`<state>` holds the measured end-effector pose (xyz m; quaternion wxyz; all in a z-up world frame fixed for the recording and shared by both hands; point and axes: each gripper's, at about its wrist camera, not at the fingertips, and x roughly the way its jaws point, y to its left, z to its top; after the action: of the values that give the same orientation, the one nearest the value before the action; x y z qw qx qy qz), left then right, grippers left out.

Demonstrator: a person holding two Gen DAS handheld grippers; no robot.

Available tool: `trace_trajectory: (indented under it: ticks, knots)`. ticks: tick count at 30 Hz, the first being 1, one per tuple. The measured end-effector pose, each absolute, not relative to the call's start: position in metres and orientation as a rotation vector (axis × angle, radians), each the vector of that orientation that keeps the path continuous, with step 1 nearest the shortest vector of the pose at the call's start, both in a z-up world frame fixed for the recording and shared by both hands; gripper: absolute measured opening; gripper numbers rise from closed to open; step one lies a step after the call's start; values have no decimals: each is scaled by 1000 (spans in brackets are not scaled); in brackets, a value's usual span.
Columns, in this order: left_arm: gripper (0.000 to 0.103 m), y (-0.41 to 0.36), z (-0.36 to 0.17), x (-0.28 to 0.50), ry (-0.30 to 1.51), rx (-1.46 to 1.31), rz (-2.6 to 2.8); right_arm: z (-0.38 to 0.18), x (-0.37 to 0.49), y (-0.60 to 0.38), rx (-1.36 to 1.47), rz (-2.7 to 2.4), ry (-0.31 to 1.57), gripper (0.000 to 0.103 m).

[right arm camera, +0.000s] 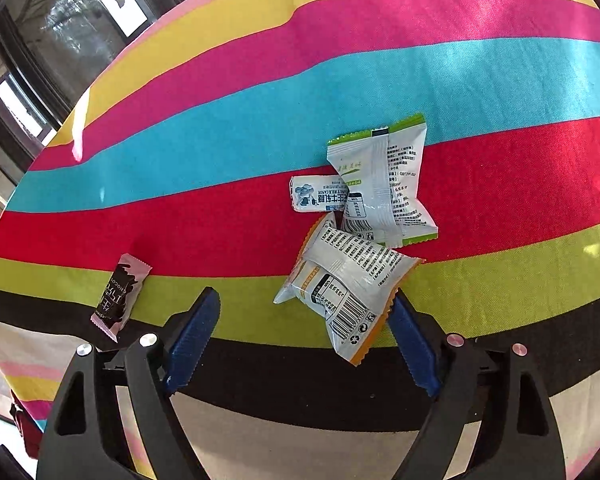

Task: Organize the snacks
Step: 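Grasp the white printed snack bag with the right tool and lift it, then grasp the black chocolate bar with the left tool while the right holds the white bag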

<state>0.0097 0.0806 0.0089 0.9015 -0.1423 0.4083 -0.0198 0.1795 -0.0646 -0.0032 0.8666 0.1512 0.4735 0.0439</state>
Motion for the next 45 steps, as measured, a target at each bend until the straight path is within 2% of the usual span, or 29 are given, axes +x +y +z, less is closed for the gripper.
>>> trace_trajectory:
  ticks: [1,3,4,6,11,18,28,37,38,40,41,43,44,45]
  knots:
    - [101,82,9,9,841,-303,-45,-4,181,-60,281,58,989,65]
    - [101,83,9,8,837,-315,-51,-4,178,-52,200,48,971,48]
    - [101,83,9,8,835,-318,-53,-4,174,-51,174,61,963,42]
    - [101,83,9,8,833,-323,-56,-2,161,-51,134,132,948,39]
    - [101,80,9,9,839,-312,-50,17,97,-76,87,375,877,39]
    - [101,75,8,12,858,-267,-28,21,29,-114,20,440,821,39]
    - [101,57,4,32,954,-58,-4,18,26,-118,64,466,785,39]
    - [101,88,5,121,929,93,67,16,29,-123,90,458,794,40]
    - [98,92,5,130,933,87,55,15,29,-123,91,458,795,40]
    - [82,98,6,143,934,47,-9,15,30,-124,94,459,798,41]
    - [77,101,5,147,934,22,-37,14,30,-123,94,462,800,41]
    - [52,99,4,150,941,44,-30,14,31,-123,93,464,804,41]
    - [43,95,4,148,941,61,-46,14,31,-123,93,464,804,41]
    - [20,92,5,144,942,53,-73,14,31,-123,95,464,804,41]
